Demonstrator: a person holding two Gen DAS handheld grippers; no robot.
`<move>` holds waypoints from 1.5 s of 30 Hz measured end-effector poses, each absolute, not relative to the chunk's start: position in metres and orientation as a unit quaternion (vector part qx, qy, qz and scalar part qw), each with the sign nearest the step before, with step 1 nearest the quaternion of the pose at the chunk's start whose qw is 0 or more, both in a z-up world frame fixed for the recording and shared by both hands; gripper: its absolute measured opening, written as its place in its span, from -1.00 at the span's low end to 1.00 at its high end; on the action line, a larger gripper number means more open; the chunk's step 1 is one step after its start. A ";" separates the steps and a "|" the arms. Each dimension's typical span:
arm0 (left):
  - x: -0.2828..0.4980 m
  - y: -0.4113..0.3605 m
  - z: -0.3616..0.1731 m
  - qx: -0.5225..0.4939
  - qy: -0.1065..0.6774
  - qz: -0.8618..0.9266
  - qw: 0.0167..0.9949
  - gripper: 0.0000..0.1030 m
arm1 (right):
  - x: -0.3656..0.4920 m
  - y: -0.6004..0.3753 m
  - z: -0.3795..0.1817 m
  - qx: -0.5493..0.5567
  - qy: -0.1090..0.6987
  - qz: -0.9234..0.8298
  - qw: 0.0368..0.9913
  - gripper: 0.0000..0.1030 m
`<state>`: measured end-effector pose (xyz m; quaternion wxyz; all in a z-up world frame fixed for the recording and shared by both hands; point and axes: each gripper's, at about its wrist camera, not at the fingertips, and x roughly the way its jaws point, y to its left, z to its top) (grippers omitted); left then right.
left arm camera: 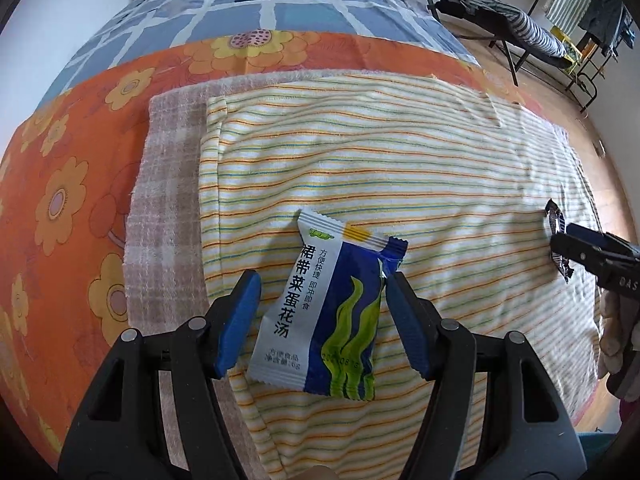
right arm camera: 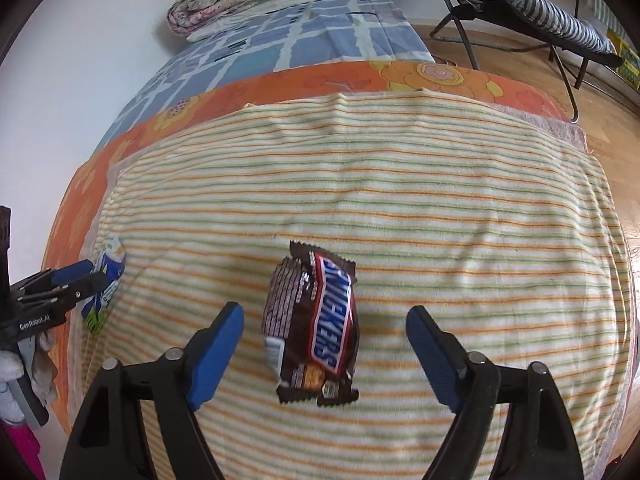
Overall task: Collect trash
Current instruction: 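Grasp the blue-green sachet with the left tool while the right tool grasps the Snickers wrapper, then lift the sachet and Snickers wrapper and carry them over the blue basket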
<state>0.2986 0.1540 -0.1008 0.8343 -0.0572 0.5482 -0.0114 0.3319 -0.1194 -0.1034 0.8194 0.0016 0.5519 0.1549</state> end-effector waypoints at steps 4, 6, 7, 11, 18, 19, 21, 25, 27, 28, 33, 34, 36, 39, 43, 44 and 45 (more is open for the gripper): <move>0.301 0.152 -0.104 -0.063 0.547 -0.011 0.834 0.30 | 0.337 -0.116 -0.107 -0.004 0.555 0.155 0.817 0.44; 0.301 0.150 -0.107 -0.061 0.548 -0.010 0.834 0.30 | 0.339 -0.113 -0.109 -0.008 0.555 0.154 0.817 0.30; 0.301 0.148 -0.108 -0.059 0.548 -0.008 0.834 0.30 | 0.340 -0.112 -0.110 -0.011 0.555 0.153 0.818 0.19; 0.300 0.145 -0.108 -0.052 0.545 -0.005 0.837 0.00 | 0.340 -0.110 -0.109 -0.022 0.552 0.147 0.821 -0.14; 0.297 0.150 -0.098 -0.070 0.533 -0.001 0.843 -0.03 | 0.336 -0.118 -0.101 -0.007 0.543 0.153 0.826 -0.25; 0.296 0.151 -0.096 -0.072 0.532 -0.001 0.844 -0.03 | 0.334 -0.119 -0.099 -0.007 0.541 0.153 0.827 -0.26; 0.293 0.153 -0.089 -0.078 0.527 0.001 0.846 -0.03 | 0.331 -0.119 -0.094 -0.011 0.536 0.153 0.830 -0.26; 0.285 0.150 -0.078 -0.076 0.523 -0.001 0.849 -0.03 | 0.324 -0.118 -0.081 -0.019 0.525 0.157 0.837 -0.27; 0.281 0.148 -0.073 -0.075 0.522 -0.003 0.850 -0.03 | 0.318 -0.118 -0.074 -0.025 0.518 0.159 0.840 -0.27; 0.278 0.146 -0.069 -0.075 0.521 -0.004 0.850 -0.03 | 0.314 -0.117 -0.070 -0.028 0.515 0.160 0.841 -0.27; 0.258 0.132 -0.051 -0.068 0.516 -0.013 0.854 -0.03 | 0.293 -0.115 -0.051 -0.043 0.504 0.169 0.846 -0.27; 0.254 0.130 -0.048 -0.066 0.514 -0.015 0.855 -0.03 | 0.288 -0.115 -0.048 -0.045 0.502 0.171 0.847 -0.27; 0.242 0.123 -0.038 -0.066 0.511 -0.022 0.857 -0.03 | 0.278 -0.115 -0.040 -0.049 0.498 0.176 0.848 -0.27; 0.223 0.112 -0.025 -0.058 0.509 -0.031 0.858 -0.03 | 0.259 -0.116 -0.026 -0.055 0.490 0.182 0.851 -0.27; 0.195 0.094 -0.007 -0.038 0.500 -0.041 0.864 -0.03 | 0.234 -0.118 -0.012 -0.061 0.480 0.190 0.855 -0.27; 0.190 0.091 -0.003 -0.036 0.498 -0.043 0.865 -0.03 | 0.225 -0.119 -0.008 -0.060 0.477 0.192 0.855 -0.27; 0.181 0.086 0.002 -0.033 0.496 -0.046 0.866 -0.03 | 0.219 -0.119 -0.006 -0.060 0.477 0.195 0.855 -0.27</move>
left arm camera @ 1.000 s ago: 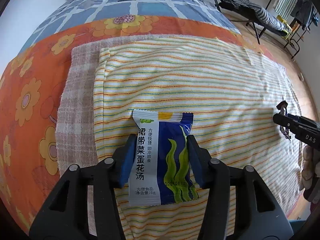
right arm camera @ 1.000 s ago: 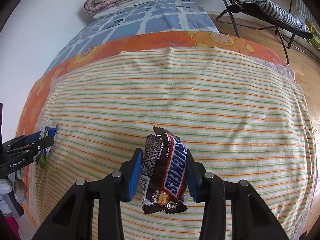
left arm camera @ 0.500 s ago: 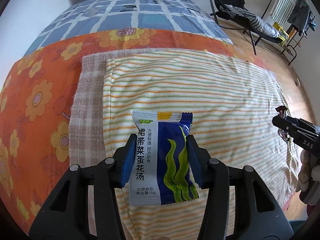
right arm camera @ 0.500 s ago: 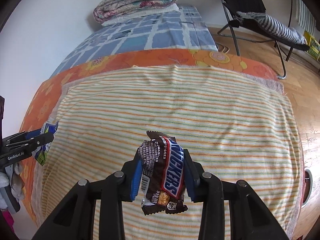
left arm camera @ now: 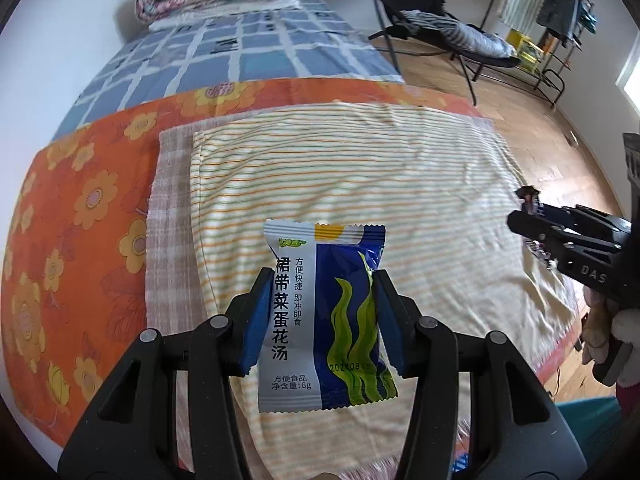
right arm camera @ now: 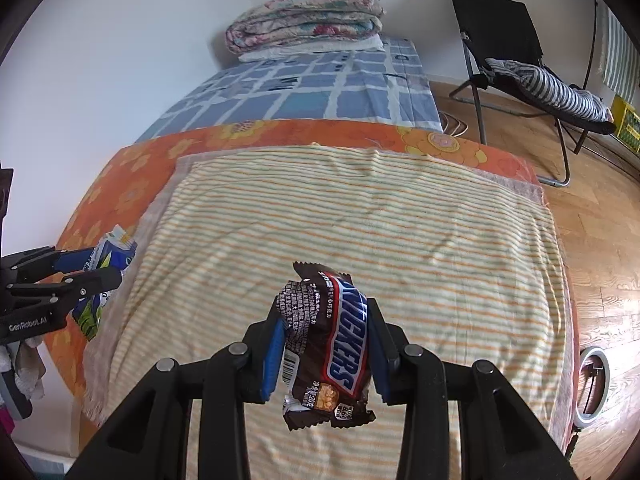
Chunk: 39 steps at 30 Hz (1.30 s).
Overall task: Collect trash
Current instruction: 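Lift the sachet and Snickers wrapper and carry them over the blue basket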
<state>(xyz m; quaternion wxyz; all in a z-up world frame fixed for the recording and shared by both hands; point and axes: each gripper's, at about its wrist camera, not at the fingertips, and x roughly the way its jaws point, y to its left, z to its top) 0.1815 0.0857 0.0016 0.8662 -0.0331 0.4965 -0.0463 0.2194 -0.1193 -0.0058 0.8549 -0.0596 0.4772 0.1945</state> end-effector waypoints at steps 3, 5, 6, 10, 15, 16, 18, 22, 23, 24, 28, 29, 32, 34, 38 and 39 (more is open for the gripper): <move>0.163 0.075 0.011 -0.024 0.490 -0.050 0.870 -0.03 | 0.199 -0.121 0.001 -0.059 0.476 0.202 0.854 -0.27; 0.149 0.068 0.017 -0.021 0.486 -0.056 0.872 -0.03 | 0.184 -0.123 0.006 -0.059 0.475 0.207 0.853 -0.27; 0.143 0.065 0.019 -0.021 0.484 -0.058 0.873 -0.03 | 0.176 -0.124 0.008 -0.059 0.475 0.212 0.852 -0.27; 0.113 0.051 0.028 -0.011 0.477 -0.062 0.877 -0.03 | 0.143 -0.127 0.016 -0.076 0.465 0.218 0.854 -0.26; 0.077 0.038 0.033 -0.006 0.471 -0.068 0.879 -0.02 | 0.104 -0.135 0.019 -0.077 0.466 0.231 0.851 -0.25; 0.070 0.036 0.033 -0.009 0.470 -0.069 0.880 -0.02 | 0.097 -0.136 0.019 -0.078 0.467 0.233 0.849 -0.24; 0.057 0.033 0.032 -0.015 0.470 -0.072 0.880 -0.03 | 0.080 -0.139 0.017 -0.080 0.468 0.237 0.847 -0.23; 0.033 0.024 0.027 -0.017 0.471 -0.077 0.879 -0.02 | 0.051 -0.145 0.015 -0.080 0.470 0.246 0.844 -0.22; 0.027 0.022 0.024 -0.017 0.472 -0.078 0.878 -0.02 | 0.044 -0.146 0.014 -0.081 0.470 0.248 0.844 -0.22; 0.021 0.019 0.022 -0.017 0.474 -0.080 0.877 -0.03 | 0.037 -0.147 0.012 -0.083 0.469 0.248 0.843 -0.22; -0.006 0.009 0.009 -0.014 0.480 -0.087 0.873 -0.02 | 0.011 -0.152 0.006 -0.085 0.472 0.253 0.840 -0.21; -0.010 0.009 0.006 -0.016 0.482 -0.088 0.872 -0.03 | 0.006 -0.154 0.004 -0.083 0.475 0.255 0.838 -0.21; -0.026 0.008 -0.005 -0.034 0.490 -0.090 0.866 -0.02 | -0.008 -0.156 -0.003 -0.084 0.479 0.256 0.836 -0.20; -0.035 0.008 -0.010 -0.040 0.493 -0.091 0.865 -0.02 | -0.019 -0.157 -0.008 -0.085 0.482 0.258 0.833 -0.20; -0.053 0.006 -0.020 -0.046 0.497 -0.091 0.861 -0.03 | -0.034 -0.156 -0.017 -0.082 0.492 0.264 0.826 -0.20; -0.056 0.005 -0.022 -0.047 0.499 -0.092 0.861 -0.03 | -0.038 -0.157 -0.019 -0.081 0.494 0.265 0.824 -0.20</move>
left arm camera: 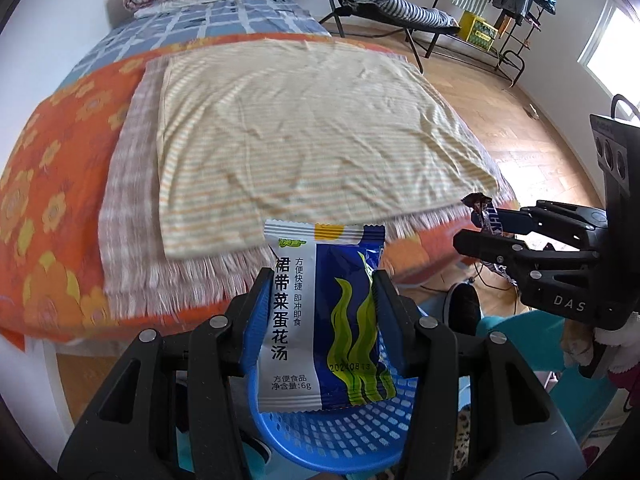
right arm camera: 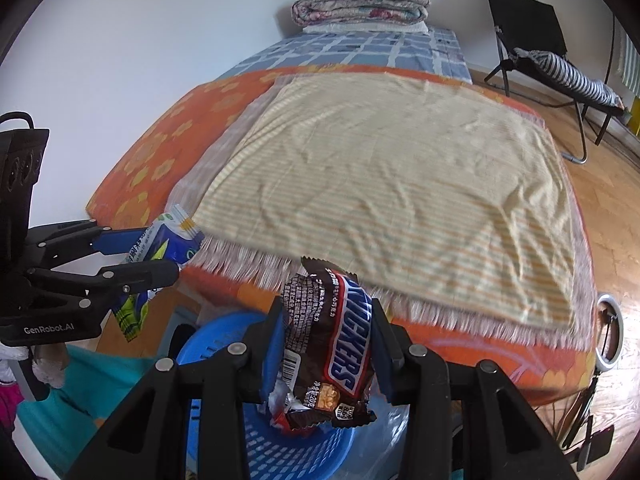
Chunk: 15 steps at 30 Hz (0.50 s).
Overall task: Collect trash
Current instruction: 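Lift the sachet and Snickers wrapper and carry them over the blue basket, then open both tools to drop the sachet and wrapper into the basket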
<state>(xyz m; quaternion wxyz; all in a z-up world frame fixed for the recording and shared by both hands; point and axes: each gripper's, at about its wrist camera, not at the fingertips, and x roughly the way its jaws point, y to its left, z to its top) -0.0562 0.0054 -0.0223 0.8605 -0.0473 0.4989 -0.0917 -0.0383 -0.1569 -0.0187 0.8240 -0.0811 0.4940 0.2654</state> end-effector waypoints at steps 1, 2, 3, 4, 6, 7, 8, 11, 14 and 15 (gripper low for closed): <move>-0.061 0.005 -0.026 -0.048 0.501 -0.092 0.859 -0.03 | -0.043 -0.157 -0.022 -0.081 0.497 0.267 0.822 -0.20; -0.065 0.005 -0.029 -0.049 0.503 -0.091 0.858 -0.03 | -0.046 -0.157 -0.024 -0.082 0.498 0.268 0.821 -0.20; -0.067 0.005 -0.032 -0.050 0.505 -0.091 0.857 -0.03 | -0.051 -0.157 -0.027 -0.084 0.500 0.269 0.819 -0.20; -0.072 0.005 -0.035 -0.053 0.509 -0.091 0.854 -0.03 | -0.054 -0.157 -0.029 -0.087 0.501 0.269 0.818 -0.20; -0.077 0.005 -0.041 -0.054 0.514 -0.091 0.851 -0.02 | -0.061 -0.157 -0.034 -0.091 0.504 0.270 0.815 -0.20; -0.080 0.004 -0.044 -0.052 0.517 -0.090 0.850 -0.02 | -0.064 -0.157 -0.036 -0.091 0.506 0.271 0.814 -0.20; -0.083 0.003 -0.046 -0.051 0.518 -0.090 0.849 -0.03 | -0.067 -0.158 -0.039 -0.089 0.509 0.272 0.812 -0.20; -0.092 0.001 -0.052 -0.050 0.522 -0.090 0.847 -0.03 | -0.073 -0.159 -0.044 -0.089 0.513 0.273 0.809 -0.20; -0.099 -0.002 -0.058 -0.047 0.527 -0.093 0.844 -0.03 | -0.079 -0.159 -0.049 -0.092 0.517 0.275 0.805 -0.20; -0.101 -0.003 -0.059 -0.047 0.528 -0.094 0.843 -0.03 | -0.082 -0.158 -0.050 -0.091 0.519 0.276 0.804 -0.20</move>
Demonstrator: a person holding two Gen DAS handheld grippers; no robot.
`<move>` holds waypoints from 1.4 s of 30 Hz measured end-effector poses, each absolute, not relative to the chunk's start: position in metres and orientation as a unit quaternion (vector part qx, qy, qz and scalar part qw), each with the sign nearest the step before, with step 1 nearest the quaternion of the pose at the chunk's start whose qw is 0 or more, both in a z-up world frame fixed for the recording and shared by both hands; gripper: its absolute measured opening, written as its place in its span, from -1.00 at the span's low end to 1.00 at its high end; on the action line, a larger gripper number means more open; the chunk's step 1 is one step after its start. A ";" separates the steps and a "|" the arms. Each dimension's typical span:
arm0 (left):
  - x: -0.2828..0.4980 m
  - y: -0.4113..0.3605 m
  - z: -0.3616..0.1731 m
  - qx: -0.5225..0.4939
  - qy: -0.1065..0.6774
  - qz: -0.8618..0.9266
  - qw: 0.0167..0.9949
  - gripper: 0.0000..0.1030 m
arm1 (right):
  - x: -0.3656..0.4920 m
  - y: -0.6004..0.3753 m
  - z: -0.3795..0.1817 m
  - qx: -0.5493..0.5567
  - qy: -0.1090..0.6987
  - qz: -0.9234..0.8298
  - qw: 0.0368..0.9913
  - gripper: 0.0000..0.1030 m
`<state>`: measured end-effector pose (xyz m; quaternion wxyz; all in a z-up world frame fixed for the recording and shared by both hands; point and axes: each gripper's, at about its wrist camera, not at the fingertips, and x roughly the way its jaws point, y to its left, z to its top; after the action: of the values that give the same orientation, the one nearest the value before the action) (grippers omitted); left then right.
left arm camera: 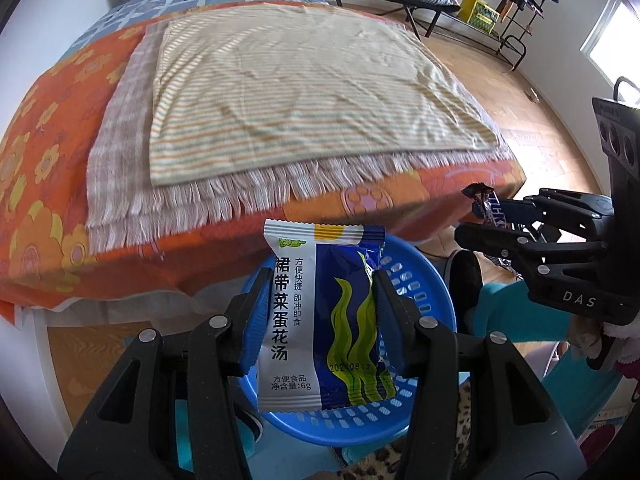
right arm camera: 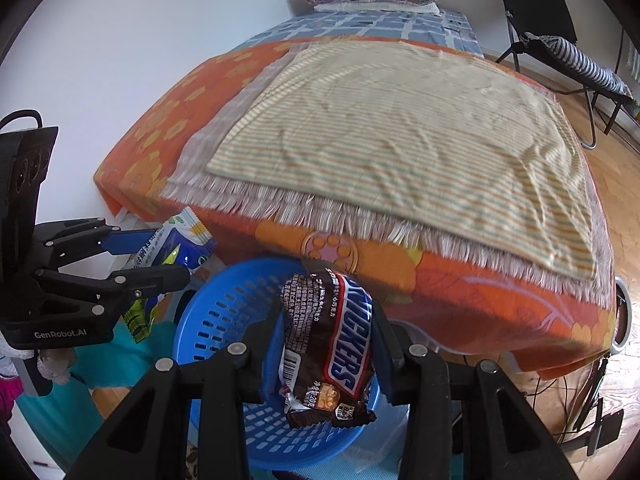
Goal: Collect trash
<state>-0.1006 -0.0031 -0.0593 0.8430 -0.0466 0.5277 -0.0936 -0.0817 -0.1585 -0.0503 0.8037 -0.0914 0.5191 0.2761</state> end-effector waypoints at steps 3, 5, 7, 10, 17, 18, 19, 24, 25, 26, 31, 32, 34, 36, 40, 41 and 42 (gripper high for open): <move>-0.106 -0.006 -0.064 -0.046 0.532 -0.096 0.840 -0.02 | -0.088 -0.157 -0.054 -0.091 0.523 0.279 0.800 -0.20; -0.110 -0.007 -0.068 -0.045 0.536 -0.097 0.838 -0.02 | -0.092 -0.156 -0.057 -0.095 0.524 0.281 0.798 -0.20; -0.113 -0.009 -0.070 -0.043 0.538 -0.099 0.836 -0.02 | -0.096 -0.155 -0.060 -0.100 0.526 0.282 0.796 -0.18; -0.116 -0.011 -0.072 -0.040 0.541 -0.100 0.834 -0.02 | -0.102 -0.155 -0.065 -0.101 0.531 0.284 0.792 -0.14; -0.121 -0.014 -0.077 -0.035 0.546 -0.101 0.831 -0.01 | -0.108 -0.157 -0.070 -0.101 0.538 0.282 0.788 0.00; -0.121 -0.014 -0.078 -0.035 0.546 -0.101 0.831 -0.01 | -0.109 -0.158 -0.071 -0.101 0.538 0.281 0.788 0.04; -0.121 -0.014 -0.078 -0.035 0.547 -0.101 0.830 -0.01 | -0.109 -0.158 -0.071 -0.101 0.538 0.281 0.788 0.14; -0.121 -0.013 -0.081 -0.035 0.550 -0.101 0.828 -0.01 | -0.112 -0.159 -0.074 -0.105 0.537 0.278 0.790 0.24; -0.122 -0.013 -0.081 -0.034 0.550 -0.101 0.828 -0.01 | -0.112 -0.159 -0.075 -0.105 0.537 0.277 0.790 0.26; -0.121 -0.013 -0.081 -0.034 0.550 -0.101 0.828 -0.01 | -0.112 -0.159 -0.075 -0.104 0.538 0.277 0.789 0.28; -0.121 -0.013 -0.082 -0.033 0.552 -0.100 0.827 0.00 | -0.111 -0.161 -0.076 -0.105 0.538 0.274 0.790 0.39; -0.121 -0.013 -0.082 -0.034 0.552 -0.100 0.827 0.00 | -0.111 -0.161 -0.076 -0.106 0.537 0.273 0.791 0.42; -0.120 -0.013 -0.081 -0.035 0.552 -0.100 0.827 0.00 | -0.111 -0.161 -0.076 -0.108 0.535 0.272 0.792 0.47; -0.119 -0.012 -0.078 -0.036 0.549 -0.100 0.829 0.00 | -0.110 -0.161 -0.075 -0.108 0.533 0.270 0.794 0.52; -0.116 -0.010 -0.070 -0.037 0.540 -0.097 0.835 0.26 | -0.107 -0.163 -0.069 -0.107 0.525 0.267 0.801 0.62; -0.115 -0.010 -0.067 -0.036 0.537 -0.096 0.837 0.26 | -0.106 -0.163 -0.067 -0.107 0.523 0.266 0.803 0.62; -0.114 -0.009 -0.064 -0.036 0.534 -0.096 0.839 0.26 | -0.105 -0.163 -0.065 -0.107 0.520 0.265 0.805 0.62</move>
<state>-0.1139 -0.0091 -0.0642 0.8391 -0.0358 0.5343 -0.0956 -0.1054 -0.1632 -0.0646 0.8048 -0.1067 0.5202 0.2654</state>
